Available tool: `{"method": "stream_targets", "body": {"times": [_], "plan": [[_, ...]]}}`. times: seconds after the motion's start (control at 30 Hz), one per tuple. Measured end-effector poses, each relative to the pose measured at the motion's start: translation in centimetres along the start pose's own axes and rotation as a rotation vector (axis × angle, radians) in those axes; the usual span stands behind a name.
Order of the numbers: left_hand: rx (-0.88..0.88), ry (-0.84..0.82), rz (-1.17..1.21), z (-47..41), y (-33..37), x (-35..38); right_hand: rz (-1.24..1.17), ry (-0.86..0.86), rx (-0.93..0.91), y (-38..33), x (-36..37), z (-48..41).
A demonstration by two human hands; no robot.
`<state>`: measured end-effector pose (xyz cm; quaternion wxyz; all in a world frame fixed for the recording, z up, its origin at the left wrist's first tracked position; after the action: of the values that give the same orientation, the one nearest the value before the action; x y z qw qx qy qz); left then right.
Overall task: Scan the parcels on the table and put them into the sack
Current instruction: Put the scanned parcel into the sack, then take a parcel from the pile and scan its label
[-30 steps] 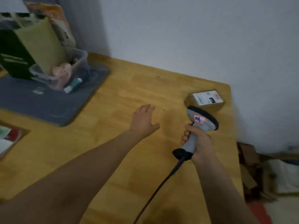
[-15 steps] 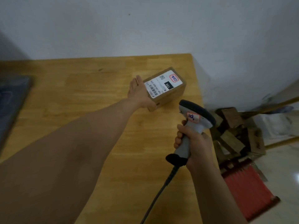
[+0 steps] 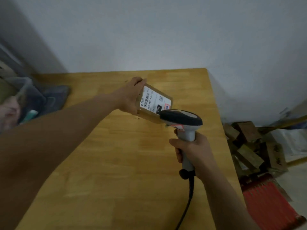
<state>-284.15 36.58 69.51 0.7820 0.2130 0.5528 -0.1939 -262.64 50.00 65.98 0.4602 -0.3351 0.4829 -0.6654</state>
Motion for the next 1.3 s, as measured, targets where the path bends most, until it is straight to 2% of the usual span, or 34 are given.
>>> {"method": "stream_targets", "body": {"times": [0.1, 0.23, 0.53, 1.3], "plan": [[0.054, -0.050, -0.187, 4.1, -2.0, -2.1, 0.098, -0.075, -0.053, -1.0, 2.6, 2.7], [0.032, -0.066, -0.344, 9.5, -4.3, -3.3, 0.250, -0.160, -0.160, -1.9, 5.8, 6.2], [-0.040, -0.019, -0.397, 18.2, -7.6, -3.4, 0.597, -0.251, -0.413, -3.2, 10.4, 12.0], [-0.121, 0.046, -0.381, 24.4, -10.0, -3.5, 0.649, -0.311, -0.519, -3.5, 12.8, 14.6]]}}
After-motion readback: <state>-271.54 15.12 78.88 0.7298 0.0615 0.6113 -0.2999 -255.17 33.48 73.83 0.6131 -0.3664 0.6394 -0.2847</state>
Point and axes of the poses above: each hand's wrist, its own z-axis away from the middle knuckle, its own x-axis out of the palm, y = z × x, the point moved 4 cm from there along -z, towards the middle knuckle, and after that the axes turned 8 degrees about -x, right-handed, at the moved point
